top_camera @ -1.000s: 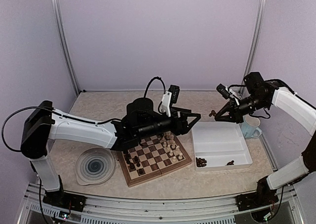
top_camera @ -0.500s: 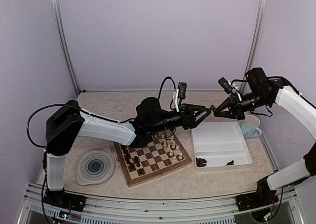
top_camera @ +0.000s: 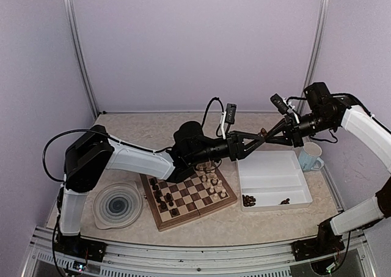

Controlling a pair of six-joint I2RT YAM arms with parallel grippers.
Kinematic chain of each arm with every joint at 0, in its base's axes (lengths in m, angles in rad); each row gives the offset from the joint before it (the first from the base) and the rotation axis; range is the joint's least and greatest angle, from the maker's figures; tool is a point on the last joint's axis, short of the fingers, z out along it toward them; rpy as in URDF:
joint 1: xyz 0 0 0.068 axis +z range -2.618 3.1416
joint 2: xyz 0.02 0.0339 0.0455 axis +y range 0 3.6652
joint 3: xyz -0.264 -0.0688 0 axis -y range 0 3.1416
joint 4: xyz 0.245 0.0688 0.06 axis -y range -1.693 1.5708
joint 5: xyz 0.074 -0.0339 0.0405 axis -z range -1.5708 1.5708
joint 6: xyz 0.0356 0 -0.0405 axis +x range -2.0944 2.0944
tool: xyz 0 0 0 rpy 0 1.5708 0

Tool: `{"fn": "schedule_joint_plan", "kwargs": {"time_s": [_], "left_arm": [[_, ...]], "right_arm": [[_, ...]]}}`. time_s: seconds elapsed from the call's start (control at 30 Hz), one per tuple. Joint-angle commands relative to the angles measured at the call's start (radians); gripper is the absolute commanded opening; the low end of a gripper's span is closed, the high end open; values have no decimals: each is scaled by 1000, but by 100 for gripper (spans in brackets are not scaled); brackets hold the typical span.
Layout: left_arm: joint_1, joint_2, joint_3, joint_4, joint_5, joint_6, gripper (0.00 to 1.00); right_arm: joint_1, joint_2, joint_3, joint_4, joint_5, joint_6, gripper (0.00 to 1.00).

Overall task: Set up the chess pieces on the board
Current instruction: Pick up the pawn from the chess pile.

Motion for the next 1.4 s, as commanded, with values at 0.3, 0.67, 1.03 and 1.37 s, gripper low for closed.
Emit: {"fn": "schedule_joint_plan", "kwargs": {"time_s": [0.3,0.67,1.03,1.37], "left_arm": [[31,36,27,99,30,-94,24],[23,49,59,36,24,-93,37],[19,67,87,38,63,-112,29],[18,74,96,24,82,-120,25]], "right_arm": [[13,-15,-4,-24,-34,-42,5],[13,-12,-2,-19,-38,-36,5],[13,-10,-6,-11,-37,-33,5],[13,-15,-7,0,-30,-27,5]]}}
